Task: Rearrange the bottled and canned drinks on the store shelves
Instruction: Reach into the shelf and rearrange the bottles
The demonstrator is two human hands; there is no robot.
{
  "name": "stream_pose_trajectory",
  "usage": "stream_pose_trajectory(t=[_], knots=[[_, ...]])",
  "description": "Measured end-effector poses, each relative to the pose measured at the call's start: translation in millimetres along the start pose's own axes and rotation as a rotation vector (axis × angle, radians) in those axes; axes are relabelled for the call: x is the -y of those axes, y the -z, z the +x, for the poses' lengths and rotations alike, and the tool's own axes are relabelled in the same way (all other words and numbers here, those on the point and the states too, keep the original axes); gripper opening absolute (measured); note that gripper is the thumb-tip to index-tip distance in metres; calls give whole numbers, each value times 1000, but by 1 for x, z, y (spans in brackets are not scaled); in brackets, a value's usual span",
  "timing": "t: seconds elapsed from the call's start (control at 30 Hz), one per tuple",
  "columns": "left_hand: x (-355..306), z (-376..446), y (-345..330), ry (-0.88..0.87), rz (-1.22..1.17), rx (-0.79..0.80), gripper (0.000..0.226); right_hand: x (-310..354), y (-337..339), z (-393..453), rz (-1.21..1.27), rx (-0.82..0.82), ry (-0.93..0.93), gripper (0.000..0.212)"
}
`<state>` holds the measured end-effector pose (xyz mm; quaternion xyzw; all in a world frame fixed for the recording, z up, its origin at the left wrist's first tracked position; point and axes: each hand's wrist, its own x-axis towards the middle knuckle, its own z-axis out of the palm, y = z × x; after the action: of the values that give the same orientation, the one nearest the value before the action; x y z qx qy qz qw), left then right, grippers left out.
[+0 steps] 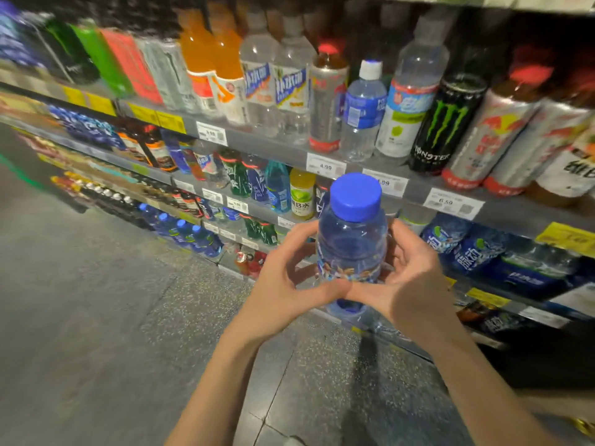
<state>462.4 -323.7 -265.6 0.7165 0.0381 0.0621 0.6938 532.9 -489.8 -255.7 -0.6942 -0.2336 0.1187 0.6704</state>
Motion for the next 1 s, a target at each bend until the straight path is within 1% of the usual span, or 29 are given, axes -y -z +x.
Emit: stream_pose_trajectory(t=[0.07,0.17,0.3,0.43,0.57,0.8,0.9,1.0], knots=[[-11,-3,18,-6,19,1,70,13,-14,3,-25,3,7,78],[-25,-10,41,-47,10,2,65,24,-34,5,-61,1,23,82],[-32,-22,65,-44,-13,-5,67,32,-60,7,-44,-4,25,81],[-37,-27,90,-21,7,-1,67,35,-83,13,-32,18,16,74],[-42,-24,116,-18,5,-9,66,38,-104,23,-28,21,30,74],[-44,-5,156,-16,-5,35,62,36,-139,51,-6,-7,6,69],[-41,7,176,6,-30,59,60,31,-157,68,-5,-30,-23,75],[-41,18,199,27,-53,52,62,27,-175,86,-9,-44,-51,80]])
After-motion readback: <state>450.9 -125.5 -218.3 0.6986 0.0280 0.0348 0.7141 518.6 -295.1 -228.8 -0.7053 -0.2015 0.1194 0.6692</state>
